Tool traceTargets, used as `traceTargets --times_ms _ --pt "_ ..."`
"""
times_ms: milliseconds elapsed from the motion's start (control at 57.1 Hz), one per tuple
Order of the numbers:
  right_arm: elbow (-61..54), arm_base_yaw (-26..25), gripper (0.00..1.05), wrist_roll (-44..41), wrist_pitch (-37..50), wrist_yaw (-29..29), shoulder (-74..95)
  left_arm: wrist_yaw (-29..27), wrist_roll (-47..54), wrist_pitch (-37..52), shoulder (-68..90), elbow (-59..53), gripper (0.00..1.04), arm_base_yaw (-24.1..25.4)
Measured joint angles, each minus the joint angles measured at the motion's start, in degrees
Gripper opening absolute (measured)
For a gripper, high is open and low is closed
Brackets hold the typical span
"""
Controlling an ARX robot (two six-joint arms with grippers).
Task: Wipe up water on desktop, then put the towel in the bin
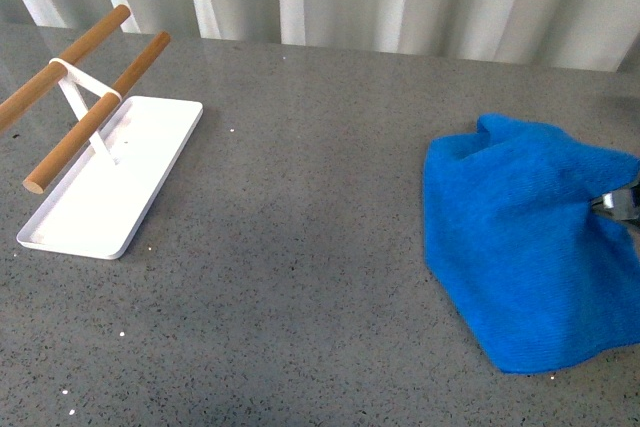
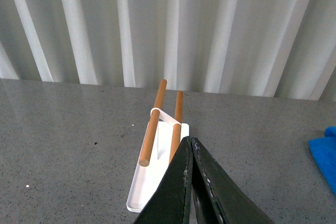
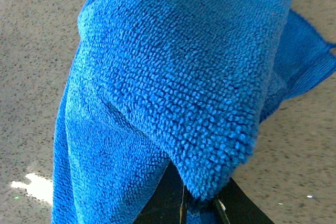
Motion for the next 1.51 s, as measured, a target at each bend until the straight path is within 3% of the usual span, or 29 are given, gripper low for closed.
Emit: traceTargets --times_ms 70,245,823,1121,1296,1506 --pt "0.9 -3.7 0.03 -2.1 -1.0 -0.4 -0.5 0.0 0.0 0.0 0.0 0.0 0.04 0.0" --pt "5.1 -7.5 0.03 -4.1 -1.4 1.1 1.2 0.0 -0.1 0.0 0.0 0.0 0.05 0.0" --pt "26.7 -1.8 0.03 -0.3 -8.9 4.1 3.3 0.0 0.0 0.0 0.0 0.0 0.99 0.0" --pt "40.5 -4.2 0.03 -2.2 -11.8 9.4 0.0 0.0 0.1 0.0 0.0 0.0 0.98 0.0" --pt "46.5 -9.8 0.03 -4.7 -13.1 11.1 -2.9 0.0 0.1 0.0 0.0 0.0 0.98 0.0" --pt "45.8 -16.4 0.03 -4.8 -12.4 10.8 -3.1 0.0 0.1 0.0 0.0 0.0 0.98 0.0"
